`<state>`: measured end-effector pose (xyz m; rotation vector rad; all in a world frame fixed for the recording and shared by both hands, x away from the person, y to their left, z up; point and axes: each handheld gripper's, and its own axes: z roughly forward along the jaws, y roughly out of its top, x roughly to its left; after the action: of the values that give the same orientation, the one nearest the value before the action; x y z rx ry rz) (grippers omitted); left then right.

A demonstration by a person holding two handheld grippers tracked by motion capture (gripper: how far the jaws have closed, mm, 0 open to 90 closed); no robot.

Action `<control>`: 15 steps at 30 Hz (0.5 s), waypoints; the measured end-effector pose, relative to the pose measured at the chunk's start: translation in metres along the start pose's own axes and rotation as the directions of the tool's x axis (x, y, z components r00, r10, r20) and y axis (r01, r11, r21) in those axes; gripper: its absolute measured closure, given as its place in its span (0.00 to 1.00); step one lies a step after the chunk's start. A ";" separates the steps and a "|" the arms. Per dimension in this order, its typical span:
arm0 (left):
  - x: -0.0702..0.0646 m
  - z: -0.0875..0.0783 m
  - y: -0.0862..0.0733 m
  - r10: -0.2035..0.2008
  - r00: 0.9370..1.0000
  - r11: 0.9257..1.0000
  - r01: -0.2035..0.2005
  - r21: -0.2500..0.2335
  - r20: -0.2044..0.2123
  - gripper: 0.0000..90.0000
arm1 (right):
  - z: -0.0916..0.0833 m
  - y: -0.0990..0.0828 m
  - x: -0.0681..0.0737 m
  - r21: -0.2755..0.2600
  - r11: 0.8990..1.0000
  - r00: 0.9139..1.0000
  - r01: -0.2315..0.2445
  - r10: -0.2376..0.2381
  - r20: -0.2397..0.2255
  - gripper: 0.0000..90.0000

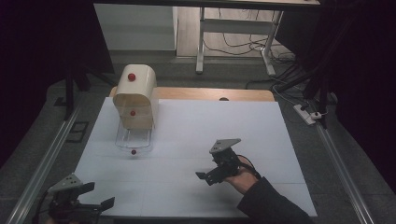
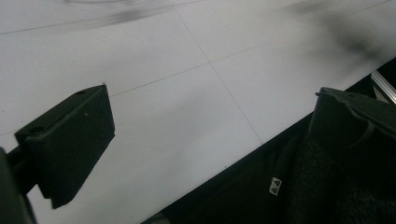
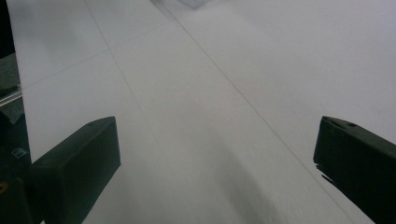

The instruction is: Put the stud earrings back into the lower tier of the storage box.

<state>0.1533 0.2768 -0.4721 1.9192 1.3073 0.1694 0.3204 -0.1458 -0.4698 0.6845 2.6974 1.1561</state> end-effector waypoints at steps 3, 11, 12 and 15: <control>0.000 0.000 0.000 0.001 1.000 1.000 -0.001 0.001 -0.001 0.01 | -0.006 -0.009 0.000 0.003 1.000 1.000 -0.007 0.006 0.009 0.00; 0.000 0.000 0.000 0.000 1.000 1.000 0.000 0.002 -0.001 0.01 | -0.020 -0.024 -0.002 0.013 0.999 0.999 -0.029 0.029 0.036 0.00; 0.000 0.000 0.000 0.001 1.000 1.000 -0.001 0.002 -0.001 0.01 | -0.021 -0.025 -0.003 0.010 0.999 0.999 -0.033 0.033 0.039 0.00; 0.000 0.000 0.000 0.000 1.000 1.000 0.000 0.002 -0.001 0.01 | -0.026 -0.028 -0.003 0.008 0.999 0.998 -0.044 0.044 0.046 0.00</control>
<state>0.1534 0.2764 -0.4721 1.9207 1.3089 0.1694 0.3054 -0.1813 -0.4719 0.7660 2.6640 1.1245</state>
